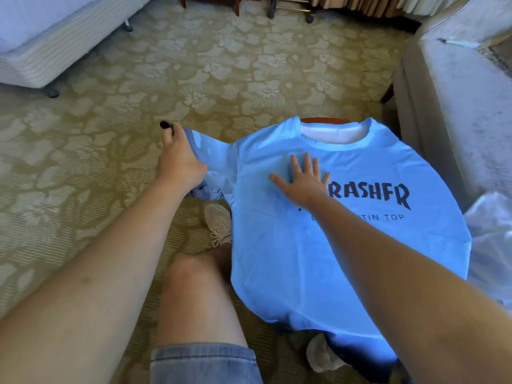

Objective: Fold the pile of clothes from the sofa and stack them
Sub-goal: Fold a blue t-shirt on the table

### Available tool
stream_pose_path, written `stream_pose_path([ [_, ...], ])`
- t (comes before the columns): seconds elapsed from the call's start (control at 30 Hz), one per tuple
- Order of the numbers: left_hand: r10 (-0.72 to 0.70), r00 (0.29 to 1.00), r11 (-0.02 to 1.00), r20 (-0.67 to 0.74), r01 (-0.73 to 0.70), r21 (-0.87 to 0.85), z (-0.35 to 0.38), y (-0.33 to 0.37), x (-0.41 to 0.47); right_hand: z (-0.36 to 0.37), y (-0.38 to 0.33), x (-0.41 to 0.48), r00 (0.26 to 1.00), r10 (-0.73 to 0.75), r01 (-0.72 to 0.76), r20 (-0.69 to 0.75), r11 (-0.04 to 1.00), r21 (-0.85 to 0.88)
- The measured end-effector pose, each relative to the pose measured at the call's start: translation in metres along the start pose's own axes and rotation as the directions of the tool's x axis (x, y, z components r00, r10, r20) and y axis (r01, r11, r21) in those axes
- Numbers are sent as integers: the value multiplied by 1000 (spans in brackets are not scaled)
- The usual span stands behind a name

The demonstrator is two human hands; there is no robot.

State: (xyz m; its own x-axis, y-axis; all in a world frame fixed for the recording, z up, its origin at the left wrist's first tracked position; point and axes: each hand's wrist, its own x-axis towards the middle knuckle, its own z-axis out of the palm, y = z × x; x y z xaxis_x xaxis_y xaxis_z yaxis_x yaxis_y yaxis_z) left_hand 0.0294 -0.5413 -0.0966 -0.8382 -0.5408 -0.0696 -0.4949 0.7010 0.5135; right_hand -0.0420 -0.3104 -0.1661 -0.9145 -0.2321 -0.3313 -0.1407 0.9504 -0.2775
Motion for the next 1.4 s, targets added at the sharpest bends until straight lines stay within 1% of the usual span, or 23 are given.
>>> stream_pose_path([
  [0.07,57,998,998,-9,-57,42,-3,15,-6,-3,21,-16,998,4,-5,-58,1000,-25],
  [0.17,151,988,983,44,-155,100,4,42,-15,-10,63,-39,982,53,-71,-181,993,-95],
  [0.2,170,983,977,75,-178,121,9,52,-18,-11,77,-45,979,77,-99,-188,989,-112],
  [0.27,218,961,958,170,-244,151,21,74,-29,-8,97,-53,981,121,-139,-152,983,-119],
  [0.3,267,937,947,226,-298,119,29,84,-36,-3,104,-56,981,133,-150,-139,982,-117],
  [0.37,373,881,925,290,-378,-41,49,99,-56,6,111,-58,978,137,-157,-155,980,-123],
  [0.4,402,871,915,282,-390,-101,62,103,-67,8,111,-56,976,137,-158,-166,980,-120],
  [0.43,416,870,909,265,-405,-98,78,105,-80,9,110,-54,976,141,-161,-165,981,-112],
  [0.5,394,880,905,266,-421,52,110,101,-102,7,108,-53,980,137,-153,-144,983,-101],
  [0.6,231,915,908,332,-325,265,142,82,-113,-3,117,-53,991,96,-100,-96,994,-43],
  [0.67,224,918,878,326,-336,342,150,70,-109,-8,137,-59,982,106,-112,-155,993,-31],
  [0.7,245,915,865,321,-355,354,150,67,-106,-9,149,-63,974,128,-140,-188,989,-53],
  [0.8,293,900,840,322,-404,362,150,63,-92,-3,169,-77,963,191,-212,-188,972,-97],
  [1.0,318,883,800,345,-445,402,142,48,-72,6,139,-73,953,237,-253,-188,965,-64],
  [1.17,281,879,786,385,-441,434,129,36,-70,14,120,-79,960,232,-240,-159,970,-31],
  [1.27,245,868,780,432,-441,444,121,32,-74,18,115,-88,967,210,-217,-147,976,-33],
  [1.4,188,860,796,475,-417,439,112,35,-76,13,119,-95,975,185,-184,-127,983,14],
])
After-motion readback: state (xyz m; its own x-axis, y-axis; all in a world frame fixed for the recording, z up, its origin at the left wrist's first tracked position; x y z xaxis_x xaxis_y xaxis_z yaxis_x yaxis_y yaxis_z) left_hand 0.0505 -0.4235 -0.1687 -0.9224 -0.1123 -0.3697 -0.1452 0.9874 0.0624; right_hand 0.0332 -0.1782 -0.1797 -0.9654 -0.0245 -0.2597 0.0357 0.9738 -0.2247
